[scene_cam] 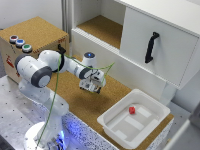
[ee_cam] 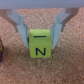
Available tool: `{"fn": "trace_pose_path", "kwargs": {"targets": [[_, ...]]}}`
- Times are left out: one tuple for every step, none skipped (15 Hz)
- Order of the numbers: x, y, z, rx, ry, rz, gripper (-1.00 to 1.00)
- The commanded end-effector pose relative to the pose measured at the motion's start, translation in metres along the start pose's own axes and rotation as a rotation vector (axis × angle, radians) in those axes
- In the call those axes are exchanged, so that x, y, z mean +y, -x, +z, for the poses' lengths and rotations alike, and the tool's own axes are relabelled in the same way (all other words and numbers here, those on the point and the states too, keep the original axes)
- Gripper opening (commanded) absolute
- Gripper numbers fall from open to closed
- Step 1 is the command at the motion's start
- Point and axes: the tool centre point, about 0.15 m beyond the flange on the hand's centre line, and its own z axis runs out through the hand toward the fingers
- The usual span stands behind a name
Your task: Put the yellow object on top of the drawer
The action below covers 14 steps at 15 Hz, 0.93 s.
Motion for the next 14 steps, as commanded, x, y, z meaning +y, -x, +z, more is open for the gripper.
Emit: {"fn": "trace_pose_path", "kwargs": {"targets": [[0.01, -0.013, 0.008, -0.012, 0.012, 0.017, -1.0], [0.011, -0.014, 0.002, -0.01, 0.007, 0.025, -1.0], [0.012, -0.016, -0.012, 0.005, 0.002, 0.031, -1.0], [0.011, -0.019, -0.035, 0.026, -0.029, 0.035, -1.0], [0.008, -0.022, -0.056, 0.049, -0.053, 0.029, -1.0], [0.004, -0.026, -0.074, 0.075, -0.077, 0.024, -1.0], [-0.002, -0.031, -0.091, 0.099, -0.093, 0.026, -1.0], [-0.008, -0.036, -0.104, 0.116, -0.106, 0.02, -1.0], [-0.012, -0.042, -0.112, 0.113, -0.122, 0.032, -1.0], [-0.017, -0.048, -0.119, 0.122, -0.125, 0.043, -1.0], [-0.026, -0.056, -0.127, 0.116, -0.127, 0.053, -1.0], [-0.035, -0.062, -0.134, 0.115, -0.138, 0.061, -1.0], [-0.047, -0.068, -0.138, 0.125, -0.114, 0.057, -1.0], [-0.06, -0.075, -0.146, 0.116, -0.112, 0.059, -1.0]]}}
